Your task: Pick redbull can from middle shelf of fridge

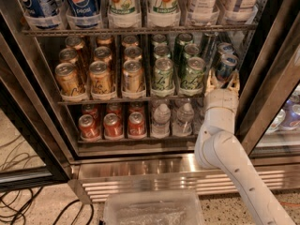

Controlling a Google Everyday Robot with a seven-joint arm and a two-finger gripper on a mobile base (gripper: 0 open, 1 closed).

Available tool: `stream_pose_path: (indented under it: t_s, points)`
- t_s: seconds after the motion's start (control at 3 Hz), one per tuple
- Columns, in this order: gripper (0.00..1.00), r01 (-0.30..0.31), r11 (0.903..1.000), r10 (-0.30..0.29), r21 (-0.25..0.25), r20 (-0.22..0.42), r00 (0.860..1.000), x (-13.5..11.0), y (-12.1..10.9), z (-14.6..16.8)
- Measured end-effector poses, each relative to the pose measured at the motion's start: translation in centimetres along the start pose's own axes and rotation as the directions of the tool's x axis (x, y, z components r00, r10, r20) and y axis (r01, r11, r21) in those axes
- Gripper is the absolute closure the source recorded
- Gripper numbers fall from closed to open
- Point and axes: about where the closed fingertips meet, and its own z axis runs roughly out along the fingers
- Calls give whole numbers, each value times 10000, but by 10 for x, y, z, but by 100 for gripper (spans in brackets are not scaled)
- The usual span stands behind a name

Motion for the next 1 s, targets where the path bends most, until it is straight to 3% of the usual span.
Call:
stream_pose_path:
  t_s: [0.67, 1.0]
  points:
    - [47, 212, 9996, -212, 170, -30, 9998, 6, 3, 24]
    - [66, 330, 9993, -329, 167, -52, 9994, 8, 6, 32]
